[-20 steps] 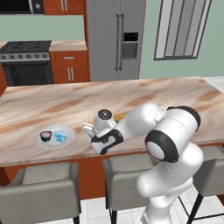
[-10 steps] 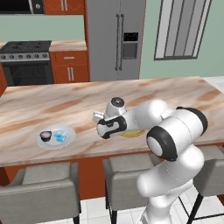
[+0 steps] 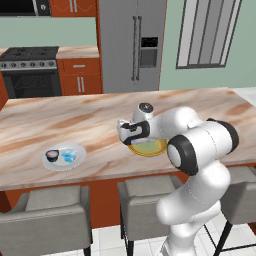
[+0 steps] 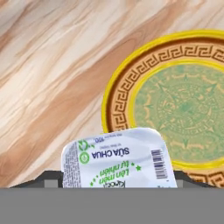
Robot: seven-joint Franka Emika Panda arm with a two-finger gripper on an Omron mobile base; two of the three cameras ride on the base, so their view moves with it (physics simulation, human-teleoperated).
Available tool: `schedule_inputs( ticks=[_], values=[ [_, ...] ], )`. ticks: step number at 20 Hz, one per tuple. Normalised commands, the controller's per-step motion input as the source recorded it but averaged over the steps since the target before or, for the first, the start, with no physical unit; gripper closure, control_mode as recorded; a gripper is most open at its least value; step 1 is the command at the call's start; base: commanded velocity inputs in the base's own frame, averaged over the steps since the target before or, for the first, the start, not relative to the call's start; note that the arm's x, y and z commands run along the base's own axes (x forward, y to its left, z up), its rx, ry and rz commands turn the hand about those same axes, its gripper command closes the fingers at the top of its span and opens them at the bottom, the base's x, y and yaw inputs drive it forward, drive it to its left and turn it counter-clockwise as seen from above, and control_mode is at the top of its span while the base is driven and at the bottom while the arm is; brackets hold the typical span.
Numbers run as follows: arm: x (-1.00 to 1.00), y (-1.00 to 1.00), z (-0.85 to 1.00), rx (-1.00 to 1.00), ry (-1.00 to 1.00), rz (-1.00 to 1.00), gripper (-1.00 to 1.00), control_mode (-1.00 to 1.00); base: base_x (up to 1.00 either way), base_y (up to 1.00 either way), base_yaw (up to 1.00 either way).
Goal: Place two yogurt containers on each plate.
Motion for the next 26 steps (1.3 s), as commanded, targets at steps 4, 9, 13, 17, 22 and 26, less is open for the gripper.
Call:
schedule_inputs(
  ticks=[4, 9, 13, 17, 22, 26],
  values=[
    [0.19, -0.43, 0.00, 0.00, 0.13, 0.00, 1.00, -1.00, 0.00, 0.00, 0.00],
    [0.13, -0.34, -0.14, 0.00, 0.11, 0.00, 1.00, -1.00, 0.00, 0.00, 0.00],
    [0.02, -0.19, -0.23, 0.00, 0.12, 0.01, 1.00, -1.00, 0.00, 0.00, 0.00],
    [0.03, -0.09, -0.38, 0.00, 0.02, 0.04, 1.00, -1.00, 0.00, 0.00, 0.00],
    [0.06, 0.00, -0.38, 0.00, 0.01, 0.03, -1.00, -1.00, 0.00, 0.00, 0.00],
    [0.00, -0.06, -0.13, 0.04, -0.01, 0.00, -1.00, -1.00, 0.00, 0.00, 0.00]
  ],
)
